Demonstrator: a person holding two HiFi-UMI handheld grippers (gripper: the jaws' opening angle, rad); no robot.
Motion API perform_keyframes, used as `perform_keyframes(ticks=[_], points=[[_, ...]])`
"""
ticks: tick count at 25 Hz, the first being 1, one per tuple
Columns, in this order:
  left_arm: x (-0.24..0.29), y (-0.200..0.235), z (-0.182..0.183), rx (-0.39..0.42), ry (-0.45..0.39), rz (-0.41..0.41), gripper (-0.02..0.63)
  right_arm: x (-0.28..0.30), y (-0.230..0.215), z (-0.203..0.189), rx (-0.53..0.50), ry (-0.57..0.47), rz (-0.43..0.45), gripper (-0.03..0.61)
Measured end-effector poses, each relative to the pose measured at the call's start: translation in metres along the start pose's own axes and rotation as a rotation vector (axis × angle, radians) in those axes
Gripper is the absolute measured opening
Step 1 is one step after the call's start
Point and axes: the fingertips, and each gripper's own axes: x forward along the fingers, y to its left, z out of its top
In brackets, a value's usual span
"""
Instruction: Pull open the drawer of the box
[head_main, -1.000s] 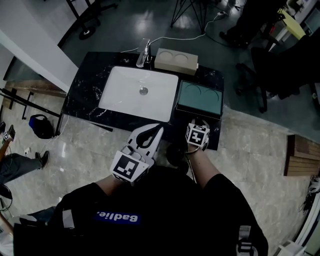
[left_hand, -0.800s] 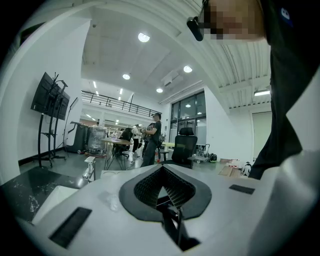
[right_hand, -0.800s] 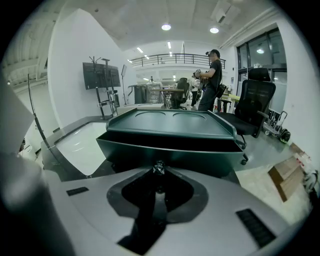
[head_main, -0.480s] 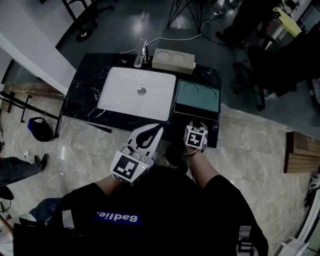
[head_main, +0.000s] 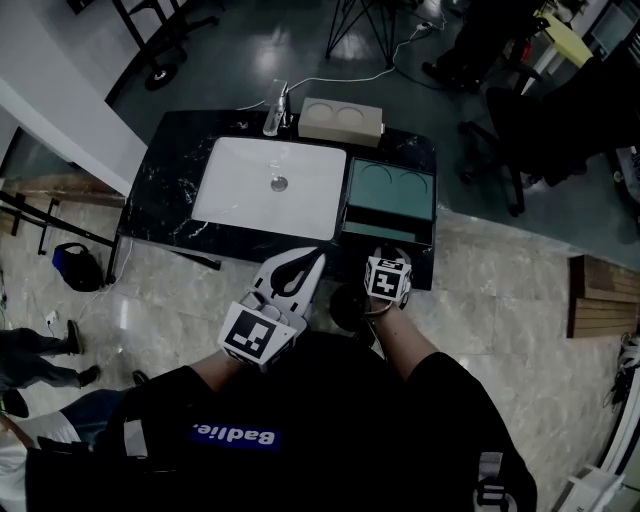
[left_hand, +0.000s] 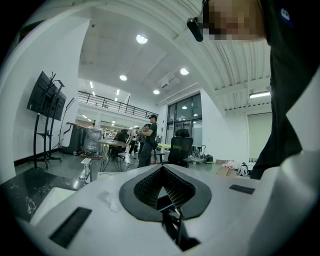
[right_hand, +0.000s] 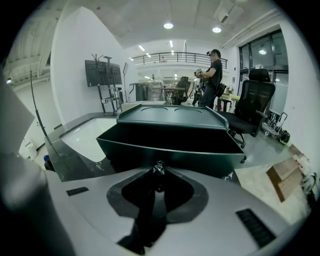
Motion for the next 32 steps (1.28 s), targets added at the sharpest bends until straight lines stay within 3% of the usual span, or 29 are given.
perform_keyframes(ticks=[32], points=[[-0.010,-0.016,0.002,-0.005,-0.025,-0.093,-0.012,-0.032,0.010,-0.032,-0.010,0.027,-0.007,0.067]])
